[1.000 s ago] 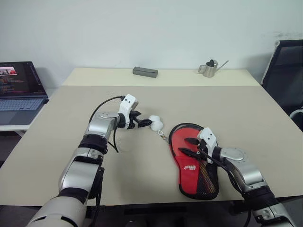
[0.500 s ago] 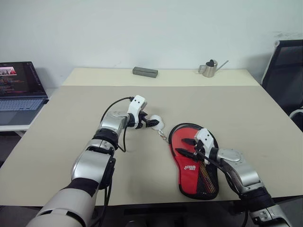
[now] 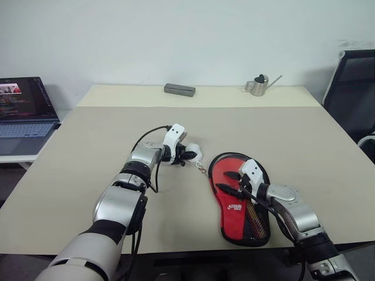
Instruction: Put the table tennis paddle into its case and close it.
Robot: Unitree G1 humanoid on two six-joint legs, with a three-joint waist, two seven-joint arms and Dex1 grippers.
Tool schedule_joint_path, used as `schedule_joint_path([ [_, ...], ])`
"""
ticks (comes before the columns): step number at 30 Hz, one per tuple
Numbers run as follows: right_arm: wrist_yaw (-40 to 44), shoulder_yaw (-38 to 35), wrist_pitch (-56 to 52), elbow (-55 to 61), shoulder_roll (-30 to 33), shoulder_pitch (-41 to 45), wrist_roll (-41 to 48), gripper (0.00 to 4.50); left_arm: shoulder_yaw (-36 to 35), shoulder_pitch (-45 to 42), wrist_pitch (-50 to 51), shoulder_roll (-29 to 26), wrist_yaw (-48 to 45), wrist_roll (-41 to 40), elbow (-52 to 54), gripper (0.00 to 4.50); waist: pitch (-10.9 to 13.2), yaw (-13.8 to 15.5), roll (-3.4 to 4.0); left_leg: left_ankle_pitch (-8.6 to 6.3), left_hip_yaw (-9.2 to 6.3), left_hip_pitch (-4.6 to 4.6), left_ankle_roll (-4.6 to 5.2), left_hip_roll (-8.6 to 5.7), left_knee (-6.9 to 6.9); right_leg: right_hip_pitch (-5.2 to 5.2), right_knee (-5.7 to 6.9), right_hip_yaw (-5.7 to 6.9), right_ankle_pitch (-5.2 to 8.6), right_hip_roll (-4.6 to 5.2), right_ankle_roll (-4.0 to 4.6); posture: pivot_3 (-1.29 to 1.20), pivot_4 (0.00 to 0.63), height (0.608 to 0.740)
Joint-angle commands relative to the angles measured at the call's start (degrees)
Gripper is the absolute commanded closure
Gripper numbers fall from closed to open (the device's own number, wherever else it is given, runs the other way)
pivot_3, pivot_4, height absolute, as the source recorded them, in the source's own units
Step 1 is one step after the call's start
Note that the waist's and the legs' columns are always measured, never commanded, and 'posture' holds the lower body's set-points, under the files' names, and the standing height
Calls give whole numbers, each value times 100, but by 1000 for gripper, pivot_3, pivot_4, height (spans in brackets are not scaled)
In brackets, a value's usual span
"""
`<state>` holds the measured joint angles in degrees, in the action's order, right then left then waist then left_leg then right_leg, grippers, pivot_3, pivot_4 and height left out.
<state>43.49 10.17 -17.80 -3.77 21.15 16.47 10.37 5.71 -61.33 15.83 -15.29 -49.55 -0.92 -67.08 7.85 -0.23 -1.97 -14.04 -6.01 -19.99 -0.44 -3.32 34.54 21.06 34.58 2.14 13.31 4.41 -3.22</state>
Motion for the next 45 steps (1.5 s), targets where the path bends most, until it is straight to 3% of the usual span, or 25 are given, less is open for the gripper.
schedule_joint_path([
  [1, -255, -255, -4, -111, -40, -52, 18, 1571, -12, 101, 36, 12, -199, 14, 263, 4202, 0, 3, 0, 0, 0, 0, 0, 0, 4, 0, 2, 0, 0, 0, 0, 0, 150, 740],
  [3, -320, -301, -25, -89, -33, -51, 27, 1571, -30, 148, 115, -6, -344, -44, 469, 4496, 0, 5, 0, 0, -1, -2, 0, 0, 9, 0, 6, 0, 0, 1, 0, 0, 150, 740],
  [12, -467, -49, -224, -382, -9, -50, -253, 1571, -172, 465, 723, -56, -518, -315, 1555, 4496, 0, 4, 0, 0, -1, -3, 0, 0, 10, 3, 8, -2, 0, 1, 1, 0, 150, 740],
  [18, -613, 136, -295, -684, -78, -38, -416, 1571, -278, 516, 848, -37, -389, -413, 1723, 4496, -12, -5, -11, 0, -1, 6, 0, 1, 11, 0, 13, -4, 0, 1, 0, 0, 150, 740],
  [30, -743, 330, -432, -550, -257, -123, -515, 1571, -440, -399, -262, 446, 890, -243, 110, 4496, -23, -14, -28, -1, -8, 11, -1, 2, 20, -1, 28, -5, 1, 0, -1, 0, 150, 740],
  [38, -903, 404, -577, -425, -303, -270, -655, 1571, -518, -794, -629, 714, 874, -198, -301, 4496, -22, -36, -28, -1, -10, 10, -1, 4, 20, 3, 32, -4, 1, -4, -2, 0, 150, 740],
  [45, -966, 454, -691, -319, -317, -362, -714, 1571, -563, -899, -787, 606, 984, -147, -450, 4496, -22, -36, -28, -1, -11, 10, -1, 4, 20, 2, 32, -3, 2, -5, -3, 0, 150, 740],
])
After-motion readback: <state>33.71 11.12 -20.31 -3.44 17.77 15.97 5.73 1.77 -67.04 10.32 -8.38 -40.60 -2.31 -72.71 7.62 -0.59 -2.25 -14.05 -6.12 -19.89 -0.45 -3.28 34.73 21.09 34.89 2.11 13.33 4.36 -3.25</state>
